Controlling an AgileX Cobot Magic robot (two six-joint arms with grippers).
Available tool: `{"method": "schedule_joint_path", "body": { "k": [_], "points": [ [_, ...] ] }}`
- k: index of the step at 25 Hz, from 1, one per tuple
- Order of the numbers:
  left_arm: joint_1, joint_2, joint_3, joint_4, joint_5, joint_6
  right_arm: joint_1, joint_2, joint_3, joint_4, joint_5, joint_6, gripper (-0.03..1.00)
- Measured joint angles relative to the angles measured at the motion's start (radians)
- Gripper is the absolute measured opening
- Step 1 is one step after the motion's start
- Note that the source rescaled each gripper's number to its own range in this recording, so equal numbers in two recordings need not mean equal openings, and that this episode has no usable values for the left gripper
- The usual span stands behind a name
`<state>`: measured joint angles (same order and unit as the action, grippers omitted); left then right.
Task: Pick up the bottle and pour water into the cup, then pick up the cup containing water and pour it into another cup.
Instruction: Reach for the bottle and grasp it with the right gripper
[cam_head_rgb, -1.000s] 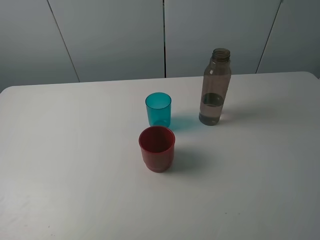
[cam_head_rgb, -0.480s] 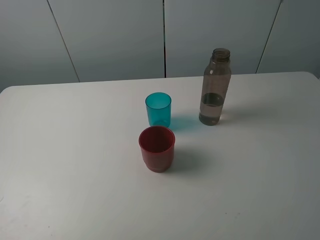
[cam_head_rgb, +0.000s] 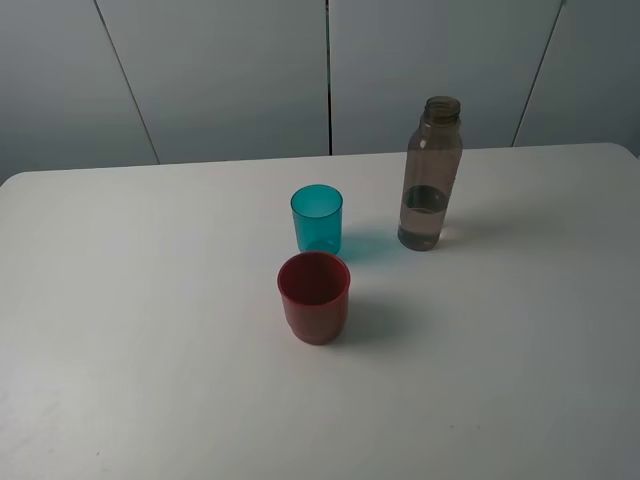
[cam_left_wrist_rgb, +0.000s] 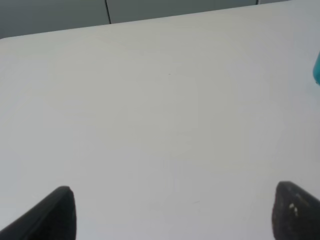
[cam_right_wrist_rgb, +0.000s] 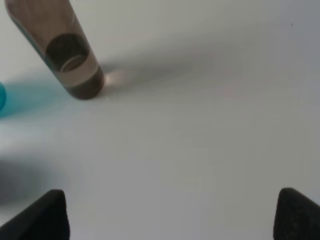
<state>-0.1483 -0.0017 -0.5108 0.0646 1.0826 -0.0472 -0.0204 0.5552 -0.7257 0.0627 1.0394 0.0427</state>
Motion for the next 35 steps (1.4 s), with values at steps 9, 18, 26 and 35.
{"method": "schedule_joint_path", "body": {
  "k": [9, 18, 26, 35],
  "points": [
    [0.0, 0.0, 0.0, 0.0, 0.0, 0.0, 0.026, 0.094, 0.04, 0.006, -0.461, 0.093, 0.63],
    [0.0, 0.0, 0.0, 0.0, 0.0, 0.0, 0.315, 0.277, 0.349, 0.003, -1.088, 0.126, 0.83],
    [0.0, 0.0, 0.0, 0.0, 0.0, 0.0, 0.458, 0.663, 0.366, -0.002, -1.436, 0.046, 1.0],
    [0.0, 0.0, 0.0, 0.0, 0.0, 0.0, 0.458, 0.967, 0.366, 0.053, -1.796, -0.003, 1.0]
  ]
}}
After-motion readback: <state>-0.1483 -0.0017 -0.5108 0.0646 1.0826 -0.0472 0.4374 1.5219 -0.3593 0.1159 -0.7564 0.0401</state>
